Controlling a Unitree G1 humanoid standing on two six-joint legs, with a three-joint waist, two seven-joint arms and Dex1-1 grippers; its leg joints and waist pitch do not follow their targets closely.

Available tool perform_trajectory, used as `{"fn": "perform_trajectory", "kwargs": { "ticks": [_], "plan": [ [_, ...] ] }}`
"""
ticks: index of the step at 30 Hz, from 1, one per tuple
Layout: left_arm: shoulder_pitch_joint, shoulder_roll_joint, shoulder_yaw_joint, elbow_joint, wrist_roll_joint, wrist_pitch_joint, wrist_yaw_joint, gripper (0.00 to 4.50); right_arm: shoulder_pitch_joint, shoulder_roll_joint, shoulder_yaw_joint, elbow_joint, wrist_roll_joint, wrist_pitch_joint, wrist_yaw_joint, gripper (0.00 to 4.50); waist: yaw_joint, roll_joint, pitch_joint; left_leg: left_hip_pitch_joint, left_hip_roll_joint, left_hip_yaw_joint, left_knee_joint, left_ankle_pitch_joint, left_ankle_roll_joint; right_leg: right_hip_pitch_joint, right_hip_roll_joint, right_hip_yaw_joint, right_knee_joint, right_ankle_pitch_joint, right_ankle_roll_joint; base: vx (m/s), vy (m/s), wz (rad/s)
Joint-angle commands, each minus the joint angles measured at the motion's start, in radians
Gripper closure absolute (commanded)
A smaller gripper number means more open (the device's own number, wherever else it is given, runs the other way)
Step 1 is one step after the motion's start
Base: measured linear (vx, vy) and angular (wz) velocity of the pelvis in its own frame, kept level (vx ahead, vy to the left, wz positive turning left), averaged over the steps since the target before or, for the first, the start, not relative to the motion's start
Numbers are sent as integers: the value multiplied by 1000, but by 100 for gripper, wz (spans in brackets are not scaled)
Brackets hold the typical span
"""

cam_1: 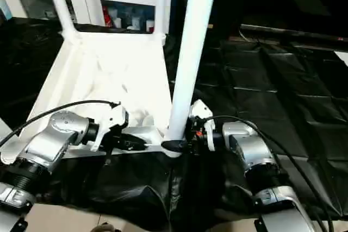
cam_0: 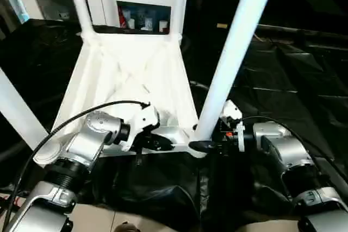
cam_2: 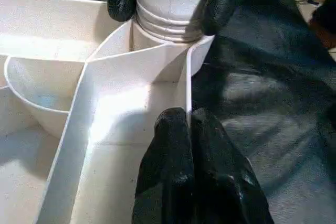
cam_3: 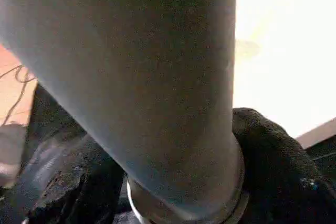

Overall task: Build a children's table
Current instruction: Rotate leg to tighten

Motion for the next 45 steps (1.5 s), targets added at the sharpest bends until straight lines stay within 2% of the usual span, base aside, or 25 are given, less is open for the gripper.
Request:
{"fn": "perform_trajectory", "kwargs": {
  "ticks": [1, 3, 5, 6, 7, 8, 10, 12, 15, 16, 17, 20, 21, 22, 23, 26, 27, 29, 32, 34, 38, 41, 43, 45],
  "plan": [
    [1, -25, -24, -51, -35, 4, -24, 450, 22, 2, 35, -22, 6, 18, 27, 175, -1, -1, -65, 2, 36, -3, -66, -167, 50, 58, -81, 64, -70, -311, -147, 0, 0, 0],
    [0, -30, -22, -47, -29, -2, -10, 450, 27, 6, 37, -21, 3, 16, 22, 181, -1, -1, -64, 2, 35, -3, -66, -169, 49, 57, -81, 65, -72, -319, -143, 0, 0, 0],
    [-23, -76, 5, -1, -9, 2, 97, 450, 34, 40, 24, -10, -5, -2, -46, 183, -2, -8, -63, 3, 35, -3, -66, -175, 47, 56, -83, 64, -75, -341, -135, 0, 0, 0],
    [-37, -96, 18, 24, 0, -1, 147, 450, 28, 63, 7, 9, -8, -8, -102, 183, -2, -6, -60, 7, 34, -4, -67, -186, 41, 52, -83, 64, -80, -370, -128, 0, 0, 0],
    [-37, -96, 18, 24, 0, -1, 147, 450, 28, 63, 7, 9, -8, -8, -102, 183, -5, -7, -58, 7, 32, -5, -67, -209, 33, 52, -84, 61, -88, -429, -111, 0, 0, 0],
    [-62, -126, 32, 65, 15, -11, 215, 450, 13, 107, -33, 41, 4, -6, -190, 184, -7, -8, -58, 6, 30, -6, -67, -216, 30, 53, -86, 60, -90, -456, -100, 0, 0, 0],
    [-92, -161, 44, 109, 27, -12, 289, 450, -7, 156, -74, 82, 13, 2, -299, 185, -13, -10, -57, 11, 24, -7, -64, -234, 21, 48, -87, 55, -106, -553, -59, 0, 0, 0],
    [-123, -199, 52, 148, 38, -9, 363, 450, -19, 203, -96, 117, 6, -5, -407, 185, -15, -8, -57, 10, 23, -8, -64, -229, 16, 46, -86, 52, -111, -572, -41, 0, 0, 0],
    [-152, -236, 58, 182, 49, -2, 430, 450, -27, 247, -98, 142, -18, -18, -511, 186, -21, -7, -59, 8, 24, -9, -65, -229, 19, 46, -86, 51, -112, -560, -33, 0, 0, 0],
    [-166, -256, 60, 197, 55, 0, 462, 450, -32, 274, -99, 154, -31, -18, -569, 186, -22, -2, -60, 11, 23, -10, -65, -232, 16, 43, -85, 52, -111, -551, -38, 0, 0, 0],
    [-171, -263, 61, 202, 57, 1, 472, 450, -35, 285, -100, 158, -35, -15, -591, 186, -22, -3, -60, 11, 23, -10, -65, -229, 16, 44, -86, 52, -111, -542, -42, 0, 0, 0],
    [-194, -300, 70, 238, 69, -4, 528, 450, -47, 349, -99, 169, -50, 6, -649, 186, -22, 5, -62, 11, 25, -8, -67, -226, 20, 43, -84, 56, -104, -491, -61, 0, 0, 0],
    [-197, -308, 68, 247, 72, -10, 534, 450, -48, 366, -83, 168, -64, -14, -648, 186, -21, 3, -63, 9, 26, -8, -67, -218, 22, 46, -84, 58, -100, -463, -70, 0, 0, 0],
    [-196, -312, 64, 249, 74, -14, 533, 450, -50, 373, -64, 168, -81, -41, -645, 130, -20, 2, -64, 6, 27, -8, -68, -212, 27, 48, -85, 59, -96, -444, -76, 0, 0, 0],
    [-192, -309, 59, 243, 72, -19, 521, 450, -56, 371, -66, 172, -75, -49, -636, 116, -20, 3, -65, 4, 27, -8, -68, -209, 29, 49, -85, 59, -94, -438, -78, 0, 0, 0],
    [-185, -300, 56, 234, 68, -21, 501, 450, -64, 361, -80, 171, -46, -39, -607, 111, -18, 4, -67, 1, 28, -8, -69, -188, 36, 54, -84, 61, -88, -403, -86, 0, 0, 0],
    [-180, -284, 52, 230, 68, -30, 471, 450, -62, 332, -66, 158, -52, -45, -570, 80, -18, 5, -66, 1, 29, -8, -69, -191, 38, 54, -85, 61, -88, -394, -92, 0, 0, 0],
    [-174, -271, 53, 224, 66, -36, 445, 450, -58, 300, -52, 148, -64, -59, -536, 66, -18, 5, -64, 1, 28, -7, -69, -204, 39, 55, -85, 60, -90, -406, -92, 0, 0, 0],
    [-153, -228, 48, 192, 48, -49, 349, 450, -49, 215, -43, 122, -69, -93, -399, 66, -16, 5, -65, 2, 29, -7, -69, -205, 47, 55, -86, 62, -91, -402, -90, 0, 0, 0],
    [-149, -222, 47, 186, 45, -47, 334, 450, -46, 204, -42, 117, -70, -98, -378, 66, -16, 4, -66, -2, 30, -7, -68, -198, 52, 58, -85, 63, -87, -385, -96, 0, 0, 0],
    [-117, -170, 13, 132, 27, -58, 211, 450, -25, 120, -12, 71, -63, -101, -226, 66, -14, 9, -70, -1, 35, -7, -67, -171, 59, 60, -83, 65, -72, -287, -138, 0, 0, 0],
    [-99, -134, -4, 114, 30, -71, 148, 450, -13, 65, 4, 48, -43, -77, -115, 66, -9, 11, -69, 1, 35, -2, -65, -162, 72, 60, -81, 65, -68, -235, -171, 0, 0, 0],
    [-90, -117, -9, 106, 28, -74, 117, 450, -8, 41, 10, 35, -35, -59, -67, 66, 0, 13, -68, 4, 38, -1, -65, -165, 73, 58, -81, 65, -67, -239, -173, 0, 0, 0],
    [-80, -99, -14, 91, 27, -77, 83, 450, -7, 25, 12, 32, -35, -48, -33, 66, 3, 11, -69, 1, 40, -3, -65, -166, 68, 61, -81, 64, -65, -241, -172, 0, 0, 0]
  ]
}}
